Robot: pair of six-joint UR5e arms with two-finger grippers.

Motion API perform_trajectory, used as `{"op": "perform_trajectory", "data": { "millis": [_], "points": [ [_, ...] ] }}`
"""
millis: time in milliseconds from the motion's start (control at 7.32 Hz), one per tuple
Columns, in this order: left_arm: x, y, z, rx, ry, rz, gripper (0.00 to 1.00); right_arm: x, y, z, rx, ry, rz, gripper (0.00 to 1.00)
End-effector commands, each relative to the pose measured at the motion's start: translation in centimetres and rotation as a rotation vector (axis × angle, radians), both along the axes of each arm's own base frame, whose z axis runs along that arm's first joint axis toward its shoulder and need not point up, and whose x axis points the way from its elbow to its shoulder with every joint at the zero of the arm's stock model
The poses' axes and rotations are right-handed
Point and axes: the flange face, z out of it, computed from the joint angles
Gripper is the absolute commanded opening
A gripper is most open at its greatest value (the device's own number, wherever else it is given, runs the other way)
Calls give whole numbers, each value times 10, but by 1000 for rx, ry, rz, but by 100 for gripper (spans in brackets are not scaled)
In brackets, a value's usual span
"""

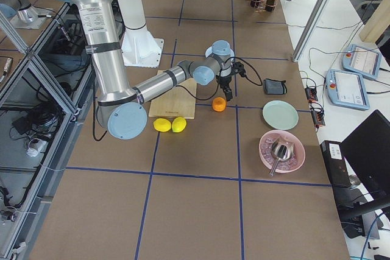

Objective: Pick orange to plate
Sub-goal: 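Move the right gripper over the orange, then lower the right gripper and grasp the orange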

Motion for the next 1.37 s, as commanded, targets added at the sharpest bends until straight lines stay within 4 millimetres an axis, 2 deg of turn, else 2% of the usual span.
{"op": "perform_trajectory", "data": {
  "millis": [0, 547, 820, 1094, 1230],
  "points": [
    [0, 0, 0, 0, 0, 1, 100, -3, 6, 22, -11, 18, -2, 100],
    [0, -1, 0, 2, 0, 1, 100, -27, 23, 34, -7, 53, -32, 100],
    [0, -1, 0, 2, 0, 1, 100, -35, 25, 48, -18, 79, -38, 100],
    [0, -1, -1, 3, 0, 1, 100, -40, 26, 48, -8, 86, -40, 97],
    [0, -1, -2, 5, 0, 1, 100, -42, 26, 45, -5, 83, -41, 60]
  ]
}}
